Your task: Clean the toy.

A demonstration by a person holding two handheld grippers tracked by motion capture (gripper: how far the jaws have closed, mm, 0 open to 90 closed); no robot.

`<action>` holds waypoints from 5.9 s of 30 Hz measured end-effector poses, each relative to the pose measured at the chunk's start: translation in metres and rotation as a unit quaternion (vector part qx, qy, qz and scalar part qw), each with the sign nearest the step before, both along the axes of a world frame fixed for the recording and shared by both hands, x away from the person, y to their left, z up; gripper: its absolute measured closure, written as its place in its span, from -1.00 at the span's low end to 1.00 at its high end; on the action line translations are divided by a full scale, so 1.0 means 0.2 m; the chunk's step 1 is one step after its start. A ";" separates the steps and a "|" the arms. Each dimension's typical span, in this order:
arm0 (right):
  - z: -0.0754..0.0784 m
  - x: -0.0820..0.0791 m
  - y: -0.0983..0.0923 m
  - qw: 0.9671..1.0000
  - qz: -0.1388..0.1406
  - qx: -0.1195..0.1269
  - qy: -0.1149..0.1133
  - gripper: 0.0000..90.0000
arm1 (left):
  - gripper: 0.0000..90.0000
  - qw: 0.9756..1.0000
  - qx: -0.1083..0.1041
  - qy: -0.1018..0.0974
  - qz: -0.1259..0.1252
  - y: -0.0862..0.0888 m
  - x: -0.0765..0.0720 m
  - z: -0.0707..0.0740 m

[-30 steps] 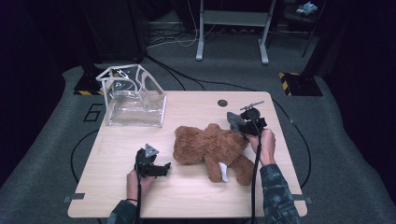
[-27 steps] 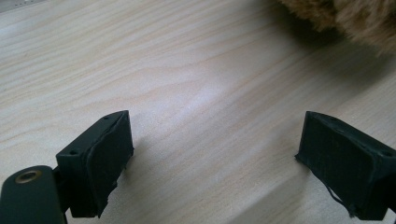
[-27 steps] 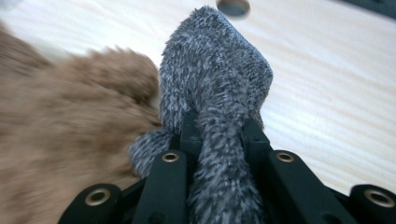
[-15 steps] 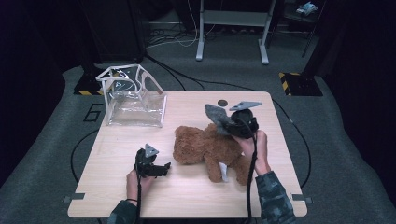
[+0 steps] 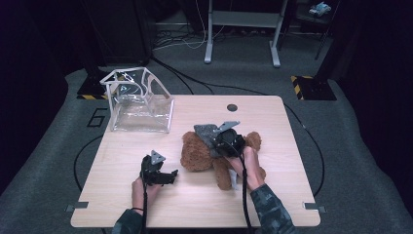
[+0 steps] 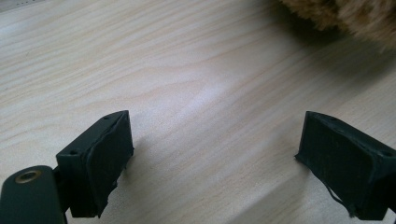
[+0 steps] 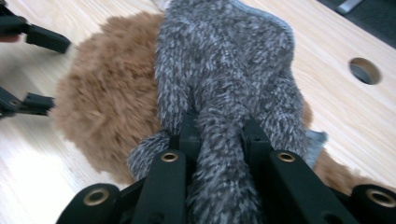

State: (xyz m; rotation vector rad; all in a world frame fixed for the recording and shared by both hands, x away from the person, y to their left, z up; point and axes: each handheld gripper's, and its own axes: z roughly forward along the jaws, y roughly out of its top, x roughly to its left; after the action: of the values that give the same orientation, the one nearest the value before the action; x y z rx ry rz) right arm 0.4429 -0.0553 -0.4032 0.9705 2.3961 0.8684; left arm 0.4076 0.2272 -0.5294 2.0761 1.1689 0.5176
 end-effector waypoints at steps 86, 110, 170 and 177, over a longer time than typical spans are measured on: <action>-0.01 -0.03 -0.50 0.989 -0.141 0.029 0.018 0.70 | -0.78 1.000 0.001 0.000 0.001 0.00 0.00 0.00; 0.07 -0.13 -0.19 0.997 -0.032 0.063 -0.002 0.68 | -0.78 1.000 0.001 0.000 0.001 0.00 0.00 0.00; -0.09 -0.08 -0.09 0.997 -0.004 0.064 0.039 0.69 | -0.78 1.000 0.002 -0.001 0.001 0.00 0.00 0.00; -0.07 -0.09 -0.23 0.996 -0.021 0.073 0.056 0.69 | -0.78 1.000 0.002 -0.001 0.001 0.00 0.00 0.00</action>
State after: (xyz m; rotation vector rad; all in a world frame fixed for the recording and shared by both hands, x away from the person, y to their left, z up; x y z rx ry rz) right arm 0.4242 -0.1007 -0.4175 1.1492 2.4233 1.0107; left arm 0.4079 0.2275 -0.5293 2.0781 1.1704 0.5240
